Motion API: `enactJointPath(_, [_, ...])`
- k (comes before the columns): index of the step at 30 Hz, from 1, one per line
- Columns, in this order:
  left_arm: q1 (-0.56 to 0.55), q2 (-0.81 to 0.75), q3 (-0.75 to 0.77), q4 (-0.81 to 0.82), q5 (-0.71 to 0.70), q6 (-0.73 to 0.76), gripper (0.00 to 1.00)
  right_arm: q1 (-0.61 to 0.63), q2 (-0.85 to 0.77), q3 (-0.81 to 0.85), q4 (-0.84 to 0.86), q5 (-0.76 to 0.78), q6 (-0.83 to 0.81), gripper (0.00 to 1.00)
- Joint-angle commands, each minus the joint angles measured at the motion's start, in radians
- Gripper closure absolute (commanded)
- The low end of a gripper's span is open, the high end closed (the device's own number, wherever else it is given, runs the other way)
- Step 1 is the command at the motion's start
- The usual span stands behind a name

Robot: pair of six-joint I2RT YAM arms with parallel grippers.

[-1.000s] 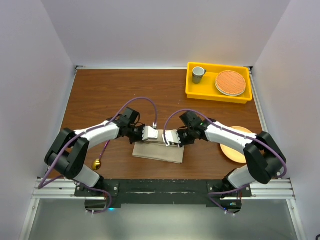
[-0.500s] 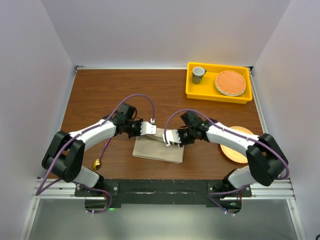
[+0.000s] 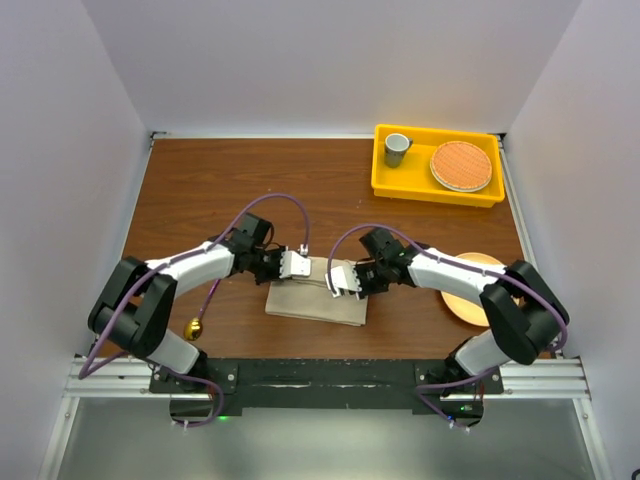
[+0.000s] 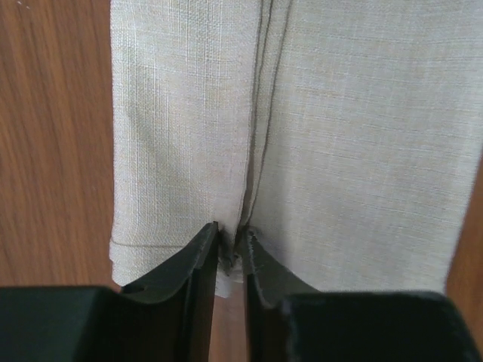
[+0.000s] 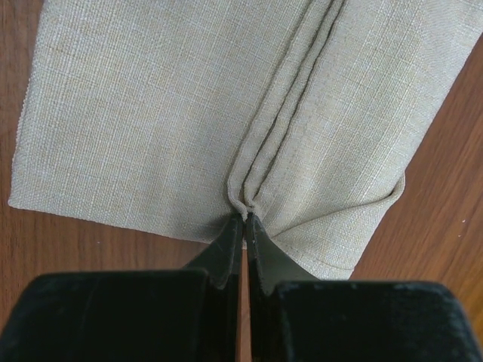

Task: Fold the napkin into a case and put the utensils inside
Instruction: Smooth out the 2/3-rectangle-folded napkin at the center of the board.

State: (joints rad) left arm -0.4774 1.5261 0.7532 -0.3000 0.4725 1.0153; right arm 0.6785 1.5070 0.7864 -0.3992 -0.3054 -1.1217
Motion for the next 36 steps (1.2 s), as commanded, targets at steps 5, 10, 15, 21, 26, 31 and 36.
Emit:
enactJointPath(5, [0.105,-0.121,0.133,-0.163,0.250,-0.188,0.70,-0.002,-0.050,0.000,-0.030,-0.001,-0.030,1.00])
enactJointPath(10, [0.108,-0.132,0.152,-0.110,0.278,-0.291,0.69,-0.002,-0.090,0.043,-0.096,-0.026,-0.026,1.00])
enactJointPath(15, [0.106,-0.103,0.169,-0.084,0.296,-0.371,0.65,-0.003,-0.114,0.030,-0.125,-0.028,-0.064,1.00])
enactJointPath(21, [0.065,-0.009,0.169,0.108,0.385,-0.725,0.65,-0.003,-0.041,-0.029,-0.046,-0.001,-0.079,1.00])
enactJointPath(26, [0.057,0.106,0.115,0.366,0.403,-1.076,0.71,-0.003,0.001,-0.036,-0.007,0.018,-0.093,1.00])
enactJointPath(31, [0.074,0.238,0.086,0.417,0.388,-1.205,0.77,-0.003,0.045,-0.036,0.022,0.041,-0.138,1.00])
enactJointPath(36, [0.155,0.330,0.017,0.487,0.399,-1.337,0.81,-0.005,0.058,-0.024,0.037,0.055,-0.176,1.00])
